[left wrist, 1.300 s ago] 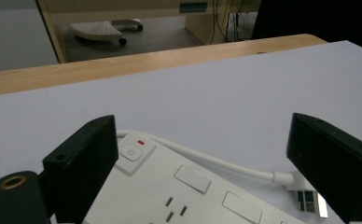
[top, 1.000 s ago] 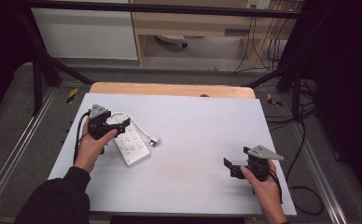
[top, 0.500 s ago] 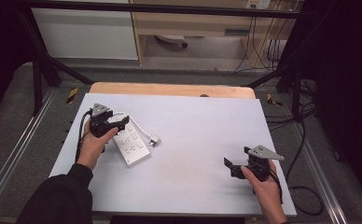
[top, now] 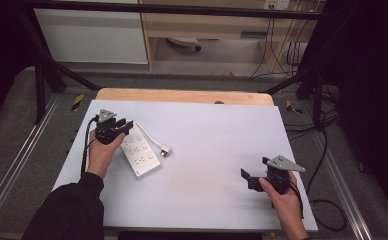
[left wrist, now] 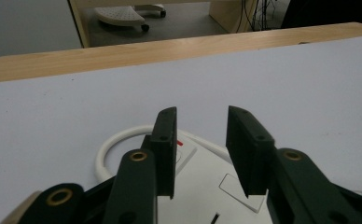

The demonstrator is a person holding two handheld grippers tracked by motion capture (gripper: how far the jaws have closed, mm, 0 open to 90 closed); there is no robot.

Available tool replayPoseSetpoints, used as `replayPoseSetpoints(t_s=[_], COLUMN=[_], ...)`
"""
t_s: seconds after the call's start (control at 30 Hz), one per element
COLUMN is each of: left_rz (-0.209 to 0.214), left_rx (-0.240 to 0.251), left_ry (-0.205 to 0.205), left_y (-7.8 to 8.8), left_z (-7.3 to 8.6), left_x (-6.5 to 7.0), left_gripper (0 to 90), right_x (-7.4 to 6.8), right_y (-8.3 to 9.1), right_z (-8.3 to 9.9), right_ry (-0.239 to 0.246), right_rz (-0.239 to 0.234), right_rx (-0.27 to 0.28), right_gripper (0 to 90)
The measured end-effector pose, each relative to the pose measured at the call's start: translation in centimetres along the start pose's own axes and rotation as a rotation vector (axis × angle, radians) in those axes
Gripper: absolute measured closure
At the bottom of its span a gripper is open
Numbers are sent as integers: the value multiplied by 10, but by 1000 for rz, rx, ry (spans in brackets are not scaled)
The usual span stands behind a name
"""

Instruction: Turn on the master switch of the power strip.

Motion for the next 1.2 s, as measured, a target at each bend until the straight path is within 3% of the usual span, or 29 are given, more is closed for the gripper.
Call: replayPoseSetpoints(t_s=[0.53, 1.2], left_rz=[39, 20], left_rx=[-13, -66], left_ry=[-6, 2], left_y=[-1, -13], left_z=[2, 10], left_x=[-1, -11], left_gripper=[881, 900], right_x=[0, 0], right_y=[1, 1], right_z=[-1, -1], right_ry=[4, 1], right_rz=[0, -2], right_rx=[0, 5], right_gripper=[41, 39])
Point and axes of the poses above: each handheld gripper's, and its own axes: y roughly backward along the jaws, z roughly out of its underside, x roughly to its right, the point moved 3 cm from there along -y, roughly forward along the jaws, and after that the axes turned 5 degrees about -y, right-handed, at the moved point
